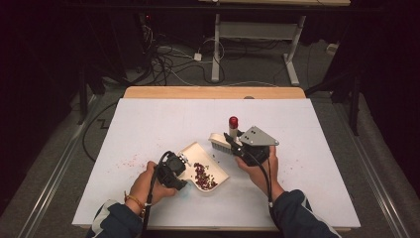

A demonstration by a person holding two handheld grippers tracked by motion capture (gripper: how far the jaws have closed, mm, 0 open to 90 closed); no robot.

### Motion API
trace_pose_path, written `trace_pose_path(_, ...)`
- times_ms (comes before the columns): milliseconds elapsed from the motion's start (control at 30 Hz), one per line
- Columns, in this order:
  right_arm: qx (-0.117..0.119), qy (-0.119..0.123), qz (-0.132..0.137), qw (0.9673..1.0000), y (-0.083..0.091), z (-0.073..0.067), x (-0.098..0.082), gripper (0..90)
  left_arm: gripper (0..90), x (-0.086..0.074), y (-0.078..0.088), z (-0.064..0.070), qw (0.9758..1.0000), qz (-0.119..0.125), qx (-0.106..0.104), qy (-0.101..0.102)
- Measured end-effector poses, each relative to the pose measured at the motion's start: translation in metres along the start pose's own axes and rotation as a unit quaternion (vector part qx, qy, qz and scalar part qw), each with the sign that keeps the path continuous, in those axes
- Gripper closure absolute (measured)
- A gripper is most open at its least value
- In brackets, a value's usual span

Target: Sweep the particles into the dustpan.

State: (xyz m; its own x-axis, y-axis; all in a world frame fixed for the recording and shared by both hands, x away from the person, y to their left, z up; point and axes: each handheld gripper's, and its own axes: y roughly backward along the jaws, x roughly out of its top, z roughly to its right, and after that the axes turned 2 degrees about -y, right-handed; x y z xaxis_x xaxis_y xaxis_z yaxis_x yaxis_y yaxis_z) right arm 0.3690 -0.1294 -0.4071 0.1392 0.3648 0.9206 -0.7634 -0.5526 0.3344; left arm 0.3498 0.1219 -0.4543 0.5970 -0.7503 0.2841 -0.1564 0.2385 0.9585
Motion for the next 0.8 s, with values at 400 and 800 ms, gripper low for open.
trace_pose_path(400, 0.069, -0.021, -0.003, 0.9974, 0.026, -0.028, 0.009, 70.3, 64.1, 0.002, 0.000, 0.000, 1.0000, -0.007, 0.001, 0.000)
trace_pose_path(800, 0.052, -0.021, 0.036, 0.9978, 0.050, -0.011, 0.024, 70.3, 64.0, -0.002, 0.000, 0.000, 1.0000, 0.006, 0.000, 0.001)
